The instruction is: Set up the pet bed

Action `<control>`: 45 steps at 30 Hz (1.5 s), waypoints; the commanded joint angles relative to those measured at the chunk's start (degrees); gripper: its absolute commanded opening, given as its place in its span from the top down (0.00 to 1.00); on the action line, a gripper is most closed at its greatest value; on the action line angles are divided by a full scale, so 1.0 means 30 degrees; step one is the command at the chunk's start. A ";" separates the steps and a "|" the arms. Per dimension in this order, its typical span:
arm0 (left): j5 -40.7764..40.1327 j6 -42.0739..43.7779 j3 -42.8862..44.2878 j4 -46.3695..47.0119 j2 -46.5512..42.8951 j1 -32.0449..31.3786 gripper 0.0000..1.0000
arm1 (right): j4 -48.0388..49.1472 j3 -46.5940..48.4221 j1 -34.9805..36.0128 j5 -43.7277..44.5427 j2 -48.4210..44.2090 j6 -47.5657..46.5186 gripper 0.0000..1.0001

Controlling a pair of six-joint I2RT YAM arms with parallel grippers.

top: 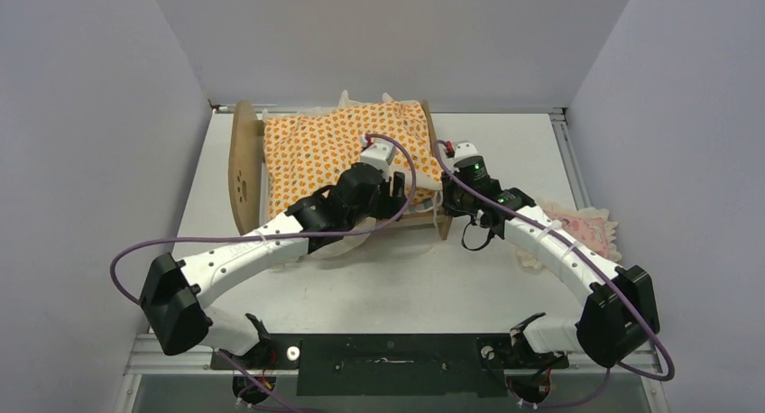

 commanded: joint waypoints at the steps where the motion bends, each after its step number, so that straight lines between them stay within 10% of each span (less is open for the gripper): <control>1: -0.0635 0.2045 0.0632 0.0616 -0.1254 -0.1902 0.39 | 0.1783 -0.0692 0.0116 -0.1536 -0.1721 0.0265 0.95; 23: -0.1694 -0.0040 0.3992 0.3325 0.5928 0.0241 0.37 | 0.0911 -0.1350 0.0164 -0.1377 -0.5492 0.1838 0.65; 45: -0.0468 -0.0534 0.3437 0.3659 0.6022 0.1973 0.43 | 0.7415 -0.1791 0.0555 -0.3684 -0.1620 0.1756 0.71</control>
